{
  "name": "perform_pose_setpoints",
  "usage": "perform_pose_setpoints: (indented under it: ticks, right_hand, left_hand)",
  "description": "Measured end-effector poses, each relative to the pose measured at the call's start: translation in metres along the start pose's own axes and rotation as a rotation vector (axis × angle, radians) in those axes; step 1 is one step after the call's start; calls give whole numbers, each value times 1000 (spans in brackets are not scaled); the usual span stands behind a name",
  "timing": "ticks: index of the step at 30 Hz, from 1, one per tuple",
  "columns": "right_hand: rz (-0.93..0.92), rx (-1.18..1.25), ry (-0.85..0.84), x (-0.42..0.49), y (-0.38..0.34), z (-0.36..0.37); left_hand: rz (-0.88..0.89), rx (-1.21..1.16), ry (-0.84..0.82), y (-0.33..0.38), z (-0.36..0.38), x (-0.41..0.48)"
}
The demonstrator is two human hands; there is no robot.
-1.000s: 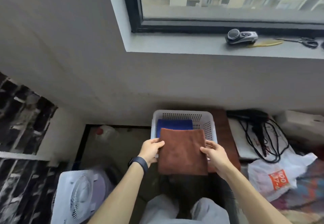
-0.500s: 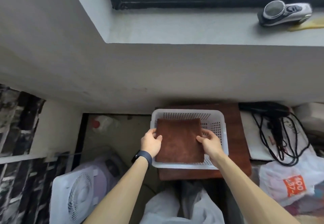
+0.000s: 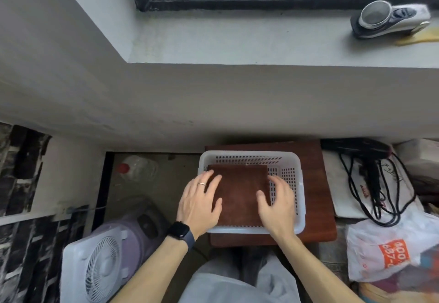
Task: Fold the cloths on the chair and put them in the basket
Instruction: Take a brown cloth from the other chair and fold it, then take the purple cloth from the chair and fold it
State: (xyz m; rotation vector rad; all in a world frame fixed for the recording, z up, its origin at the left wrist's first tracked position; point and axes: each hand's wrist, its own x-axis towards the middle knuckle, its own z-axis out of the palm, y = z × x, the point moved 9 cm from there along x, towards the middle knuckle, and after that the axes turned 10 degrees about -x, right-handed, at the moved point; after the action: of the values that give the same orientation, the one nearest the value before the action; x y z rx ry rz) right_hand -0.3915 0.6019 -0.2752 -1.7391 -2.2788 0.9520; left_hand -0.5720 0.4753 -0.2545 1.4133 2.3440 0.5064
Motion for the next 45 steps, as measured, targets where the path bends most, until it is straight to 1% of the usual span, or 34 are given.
perform_pose_setpoints:
  ticks: [2, 3, 5, 8, 18, 22, 24, 27, 29, 31, 33, 35, 37, 38, 40, 45]
  right_hand:
    - [-218, -259, -44, -6, -18, 19]
    - [-282, -363, -95, -6, -21, 32]
    - [-347, -510, -189, -3, -17, 54]
    - [-374, -608, -264, 9, 0, 73]
    - [-332, -645, -300, 25, 20, 103]
    - [-317, -665, -337, 28, 23, 109]
    - [-312, -681, -366, 28, 19, 110]
    - [-331, -721, -411, 25, 10, 100]
    - [-383, -736, -406, 20, 0, 85]
    - [-448, -725, -341, 11, -14, 60]
    - [-524, -698, -308, -3, -30, 37]
    - [-635, -663, -319, -23, -48, 22]
    - [-766, -618, -353, -47, -71, 10]
    - [-836, -588, -385, -62, -83, 7]
    - [-994, -515, -425, -97, -111, 2]
    - [-1411, -307, -468, -225, -181, -5]
  left_hand:
    - [93, 113, -176, 1, 20, 5]
    - [113, 151, -244, -3, 30, 8]
    - [114, 202, -345, -11, 47, 11]
    - [71, 278, -432, -25, 66, 16]
    - [49, 542, -501, -32, 100, 26]
    - [32, 592, -505, -35, 108, 29]
    - [20, 595, -498, -35, 105, 29]
    - [-15, 478, -475, -30, 93, 23]
    - [-85, 379, -414, -23, 77, 15]
    - [-240, 240, -302, -14, 57, 0]
    - [-456, -8, -139, -10, 37, -23]
    - [-650, -295, 36, -10, 26, -59]
    - [-764, -544, 221, -8, 13, -103]
    - [-797, -615, 310, -6, 7, -129]
    - [-886, -666, 445, -4, -7, -185]
    - [-1158, -652, 706, 1, -35, -346]
